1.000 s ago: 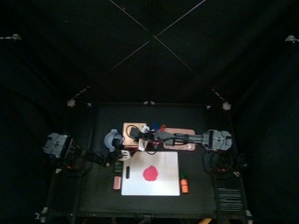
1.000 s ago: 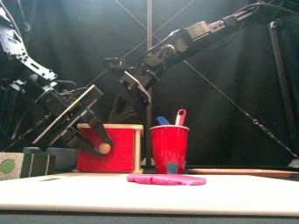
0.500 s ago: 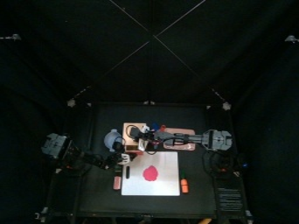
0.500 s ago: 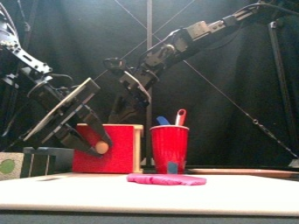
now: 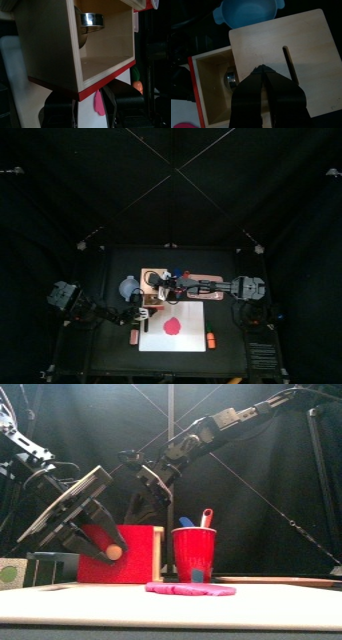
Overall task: Get the cutter from the drawer then cut the dough then place the extra dough in the bowl
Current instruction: Open the drawer
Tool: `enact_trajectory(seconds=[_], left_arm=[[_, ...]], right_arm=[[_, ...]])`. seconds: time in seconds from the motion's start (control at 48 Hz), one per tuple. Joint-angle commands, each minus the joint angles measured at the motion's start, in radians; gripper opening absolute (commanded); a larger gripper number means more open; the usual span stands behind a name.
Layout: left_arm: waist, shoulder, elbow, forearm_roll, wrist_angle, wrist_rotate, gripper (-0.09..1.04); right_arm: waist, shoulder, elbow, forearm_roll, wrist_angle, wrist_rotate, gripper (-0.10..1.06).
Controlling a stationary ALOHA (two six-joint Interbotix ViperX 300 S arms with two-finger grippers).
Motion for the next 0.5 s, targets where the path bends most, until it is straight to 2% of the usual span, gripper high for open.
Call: enact_trajectory(seconds=[0.021,0.292,0.5], left_arm=[[-0.018,-0.025,0.008,-0.012,0.005,0.003,0.46],[-0.018,0.003,-0.029,0.002,0.005,0.006,0.46],[-0.018,-0.009,-0.003,-0.006,0.005,0.005,0.46]], right_arm=[[0.002,0.023,0.012,0.002,0.032,0.002,0.03],[0.003,0.028,0.014,0.003,0.032,0.003,0.03],[0.005,0.028,0.015,0.003,0.037,0.003,0.03]])
